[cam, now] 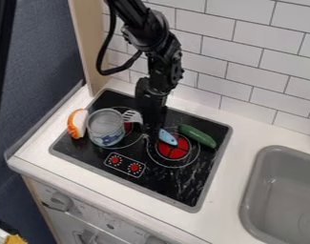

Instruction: Take the blue spoon and put it to the end of the right burner

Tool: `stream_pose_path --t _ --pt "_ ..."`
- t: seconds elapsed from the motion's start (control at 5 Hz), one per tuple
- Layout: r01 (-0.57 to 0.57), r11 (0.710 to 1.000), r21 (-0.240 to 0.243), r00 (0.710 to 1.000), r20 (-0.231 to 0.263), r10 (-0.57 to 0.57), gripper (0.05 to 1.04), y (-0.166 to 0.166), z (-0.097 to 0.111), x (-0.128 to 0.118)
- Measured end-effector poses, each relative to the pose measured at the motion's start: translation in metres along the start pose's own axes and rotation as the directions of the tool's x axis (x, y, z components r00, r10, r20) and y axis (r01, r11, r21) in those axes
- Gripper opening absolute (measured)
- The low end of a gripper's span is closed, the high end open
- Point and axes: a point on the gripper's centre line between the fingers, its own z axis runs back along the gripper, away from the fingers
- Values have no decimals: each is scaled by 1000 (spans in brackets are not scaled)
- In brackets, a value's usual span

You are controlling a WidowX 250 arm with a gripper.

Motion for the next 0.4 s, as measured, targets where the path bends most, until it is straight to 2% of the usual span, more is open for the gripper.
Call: stream_pose_path --t 0.2,0.4 --pt "-3 1000 7 1000 -3 3 285 1 0 0" --pt "-25 999 47 999 -31 27 284 7 5 1"
